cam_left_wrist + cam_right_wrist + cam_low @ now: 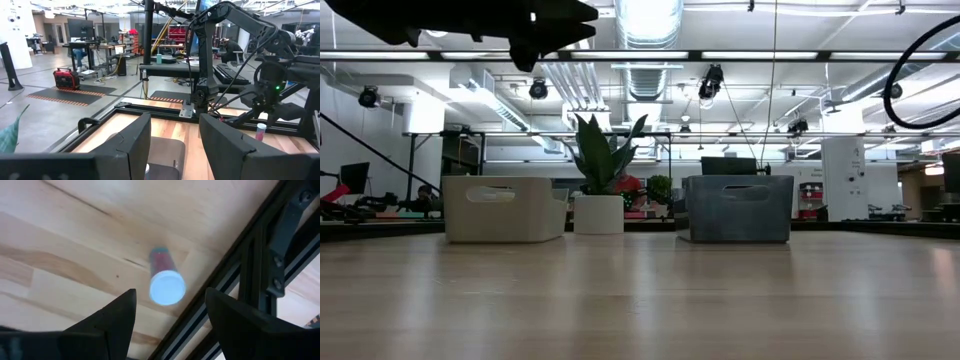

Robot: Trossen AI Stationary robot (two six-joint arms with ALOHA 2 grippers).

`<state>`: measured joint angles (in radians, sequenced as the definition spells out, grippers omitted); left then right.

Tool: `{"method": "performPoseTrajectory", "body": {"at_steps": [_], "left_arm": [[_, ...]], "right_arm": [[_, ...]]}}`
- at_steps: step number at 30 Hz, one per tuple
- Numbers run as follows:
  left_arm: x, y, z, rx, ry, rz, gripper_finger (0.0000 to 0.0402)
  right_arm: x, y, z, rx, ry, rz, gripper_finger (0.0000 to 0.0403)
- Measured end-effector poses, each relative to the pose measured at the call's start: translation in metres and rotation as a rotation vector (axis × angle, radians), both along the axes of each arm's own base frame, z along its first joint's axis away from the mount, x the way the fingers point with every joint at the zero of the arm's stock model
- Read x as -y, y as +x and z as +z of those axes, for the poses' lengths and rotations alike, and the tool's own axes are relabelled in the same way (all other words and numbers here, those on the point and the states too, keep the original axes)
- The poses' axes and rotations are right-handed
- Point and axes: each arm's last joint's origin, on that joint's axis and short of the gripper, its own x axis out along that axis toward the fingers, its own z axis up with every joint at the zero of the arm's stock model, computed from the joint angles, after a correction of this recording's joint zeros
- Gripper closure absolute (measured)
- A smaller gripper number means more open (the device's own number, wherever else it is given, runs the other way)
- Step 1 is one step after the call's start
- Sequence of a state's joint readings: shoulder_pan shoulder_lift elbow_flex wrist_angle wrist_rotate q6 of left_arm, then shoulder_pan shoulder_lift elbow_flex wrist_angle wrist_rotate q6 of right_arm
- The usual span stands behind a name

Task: Pick and place medicine bottles into bin by pill shape (circle, oval)
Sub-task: Put the blue capsule bottle into the black bin

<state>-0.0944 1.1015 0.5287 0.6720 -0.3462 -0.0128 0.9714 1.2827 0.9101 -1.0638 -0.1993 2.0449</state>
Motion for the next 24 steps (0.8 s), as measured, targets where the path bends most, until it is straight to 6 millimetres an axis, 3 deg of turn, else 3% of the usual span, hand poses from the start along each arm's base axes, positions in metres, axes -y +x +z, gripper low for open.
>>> {"method": "performPoseTrajectory", "body": {"at_steps": [14,24], "left_arm": [[0.0,-0.001,-0.004,-0.012,0.001,0.002,0.0249],[0.0,-0.001,-0.004,-0.011,0.001,0.002,0.0249]], "right_arm": [[0.003,-0.002,-0.032,0.039,0.057,0.002,0.0181],[0.003,-0.002,-0.032,0.035,0.054,-0.013,0.0255]]}}
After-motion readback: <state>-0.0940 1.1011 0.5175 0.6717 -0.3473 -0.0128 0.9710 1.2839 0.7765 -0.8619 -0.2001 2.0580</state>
